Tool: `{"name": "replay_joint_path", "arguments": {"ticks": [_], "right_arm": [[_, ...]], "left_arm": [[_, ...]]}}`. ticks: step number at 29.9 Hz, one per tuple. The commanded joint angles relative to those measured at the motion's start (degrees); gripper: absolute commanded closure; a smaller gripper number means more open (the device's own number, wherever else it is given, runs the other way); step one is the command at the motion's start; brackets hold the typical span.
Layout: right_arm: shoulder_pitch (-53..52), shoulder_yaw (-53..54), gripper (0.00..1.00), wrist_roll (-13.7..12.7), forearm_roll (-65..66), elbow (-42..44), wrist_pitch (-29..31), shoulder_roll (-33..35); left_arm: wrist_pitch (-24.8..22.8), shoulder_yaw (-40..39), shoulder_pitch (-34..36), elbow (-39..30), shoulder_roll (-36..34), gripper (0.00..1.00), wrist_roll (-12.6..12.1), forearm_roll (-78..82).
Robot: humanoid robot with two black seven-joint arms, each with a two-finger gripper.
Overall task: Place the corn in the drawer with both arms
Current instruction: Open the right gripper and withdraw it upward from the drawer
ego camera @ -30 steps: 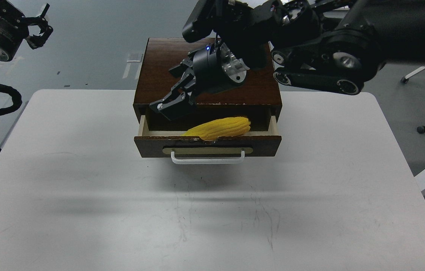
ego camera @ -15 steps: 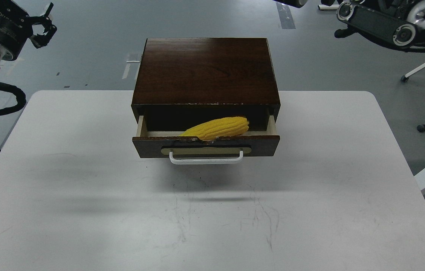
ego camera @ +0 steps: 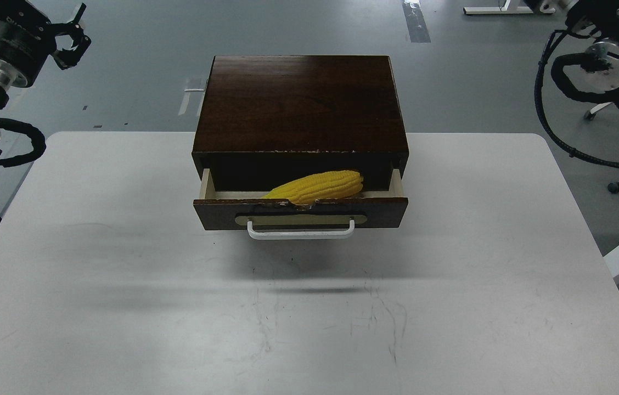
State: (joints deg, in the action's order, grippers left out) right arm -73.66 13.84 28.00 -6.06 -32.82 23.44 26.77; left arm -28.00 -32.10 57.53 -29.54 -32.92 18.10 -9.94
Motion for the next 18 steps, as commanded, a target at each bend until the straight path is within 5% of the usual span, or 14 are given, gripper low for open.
{"name": "replay_joint_path", "arguments": {"ticks": [1, 7, 18], "right_arm": [[6.2, 7.4, 0.00, 0.0, -11.1, 2.1, 2.0, 0.0], [12.2, 16.5, 0.00, 0.0, -11.6, 1.5, 1.9, -0.4], [15.2, 16.5, 0.00, 0.0, -11.4, 0.1, 3.2, 0.6]], "left_arm": [[0.0, -0.4, -0.3, 0.1, 0.2, 0.02, 0.1, -0.3], [0.0, -0.6, -0.4, 0.7, 1.1, 0.02, 0.1, -0.5], [0.0, -1.7, -0.6, 0.7, 1.3, 0.02, 0.1, -0.6]]}}
